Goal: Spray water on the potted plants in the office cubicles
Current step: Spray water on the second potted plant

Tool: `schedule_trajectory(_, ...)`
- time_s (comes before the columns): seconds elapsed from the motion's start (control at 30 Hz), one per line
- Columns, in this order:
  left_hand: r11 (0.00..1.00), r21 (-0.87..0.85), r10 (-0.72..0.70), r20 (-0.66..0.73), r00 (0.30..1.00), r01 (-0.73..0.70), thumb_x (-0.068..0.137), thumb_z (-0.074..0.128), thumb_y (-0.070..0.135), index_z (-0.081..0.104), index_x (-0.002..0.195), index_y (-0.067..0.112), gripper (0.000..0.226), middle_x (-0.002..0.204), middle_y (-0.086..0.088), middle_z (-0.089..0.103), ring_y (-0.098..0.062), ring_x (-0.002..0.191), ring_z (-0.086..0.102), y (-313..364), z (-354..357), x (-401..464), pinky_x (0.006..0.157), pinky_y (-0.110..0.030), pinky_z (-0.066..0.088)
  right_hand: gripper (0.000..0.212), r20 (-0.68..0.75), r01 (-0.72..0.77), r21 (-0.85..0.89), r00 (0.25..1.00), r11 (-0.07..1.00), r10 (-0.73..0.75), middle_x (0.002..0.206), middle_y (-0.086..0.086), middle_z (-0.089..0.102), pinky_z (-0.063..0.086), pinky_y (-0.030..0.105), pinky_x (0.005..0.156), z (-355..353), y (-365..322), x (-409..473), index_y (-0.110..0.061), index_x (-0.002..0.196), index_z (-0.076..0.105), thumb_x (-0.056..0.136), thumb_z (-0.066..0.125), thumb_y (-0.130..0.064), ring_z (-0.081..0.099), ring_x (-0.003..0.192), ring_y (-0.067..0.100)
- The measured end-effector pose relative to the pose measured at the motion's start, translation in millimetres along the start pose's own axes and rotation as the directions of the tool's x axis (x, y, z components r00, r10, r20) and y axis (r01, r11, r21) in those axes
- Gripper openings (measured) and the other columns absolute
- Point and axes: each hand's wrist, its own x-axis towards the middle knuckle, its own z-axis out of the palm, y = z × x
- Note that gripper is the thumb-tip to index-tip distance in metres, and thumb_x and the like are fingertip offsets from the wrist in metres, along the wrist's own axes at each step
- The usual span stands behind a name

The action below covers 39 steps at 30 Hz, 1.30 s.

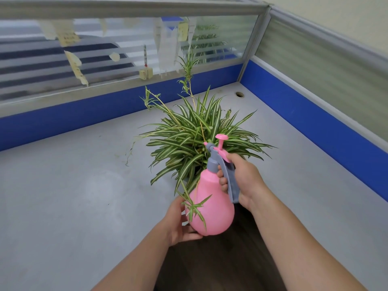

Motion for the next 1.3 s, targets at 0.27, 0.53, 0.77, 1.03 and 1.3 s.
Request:
schedule_trajectory(0.27, 1.0, -0.008, 0.006, 0.013, 1.0, -0.006, 0.083, 0.053, 0.067, 0.07, 0.117, 0.016, 0.063, 0.117, -0.02, 0.07, -0.04, 0.099, 0.076, -6, -5, 4, 0.066, -0.05, 0.066, 0.043, 0.01, -0.006, 0.005, 1.0, 1.0, 0.006, 0.058, 0.004, 0.061, 0.047, 0.026, 0.043, -1, 6, -4, -0.003, 0.091, 0.071, 0.096, 0.061, -0.045, 0.053, 0.046, 0.014)
schedule_trajectory(0.53, 0.997, -0.072, 0.037, 0.012, 0.999, -0.036, 0.089, 0.054, 0.059, 0.07, 0.117, 0.019, 0.051, 0.122, -0.019, 0.065, -0.043, 0.105, 0.069, -4, -19, -4, 0.069, -0.055, 0.065, 0.045, 0.087, -0.023, -0.028, 0.996, 0.999, 0.025, 0.063, 0.007, 0.06, 0.046, 0.027, 0.045, 5, 11, -18, -0.004, 0.092, 0.068, 0.095, 0.059, -0.048, 0.053, 0.045, 0.016)
schedule_trajectory(0.77, 0.973, -0.203, 0.097, -0.046, 0.994, -0.105, 0.089, 0.057, 0.049, 0.063, 0.126, 0.023, 0.045, 0.128, -0.023, 0.059, -0.043, 0.108, 0.066, 5, -62, -24, 0.067, -0.049, 0.065, 0.064, 0.178, 0.088, -0.233, 0.983, 0.969, -0.047, 0.076, 0.01, 0.067, 0.057, 0.042, 0.065, 42, 21, -35, -0.007, 0.097, 0.08, 0.071, 0.065, -0.063, 0.064, 0.064, 0.025)
schedule_trajectory(1.03, 0.876, -0.417, 0.196, -0.15, 0.969, -0.241, 0.089, 0.061, 0.036, 0.058, 0.137, 0.023, 0.05, 0.127, -0.019, 0.058, -0.044, 0.114, 0.062, 12, -136, -43, 0.088, -0.065, 0.061, 0.069, 0.351, 0.181, -0.4, 0.936, 0.899, -0.033, 0.102, 0.017, 0.078, 0.057, 0.056, 0.095, 110, 38, -46, -0.01, 0.102, 0.079, 0.063, 0.063, -0.064, 0.074, 0.096, 0.038)
schedule_trajectory(1.3, 0.765, -0.533, 0.25, -0.271, 0.93, -0.361, 0.094, 0.06, 0.037, 0.059, 0.135, 0.012, 0.048, 0.121, -0.019, 0.06, -0.04, 0.111, 0.063, 20, -199, -53, 0.079, -0.058, 0.062, 0.063, 0.438, 0.231, -0.479, 0.899, 0.847, 0.003, 0.11, 0.021, 0.078, 0.056, 0.055, 0.099, 182, 61, -50, -0.007, 0.106, 0.075, 0.072, 0.056, -0.057, 0.072, 0.108, 0.043)
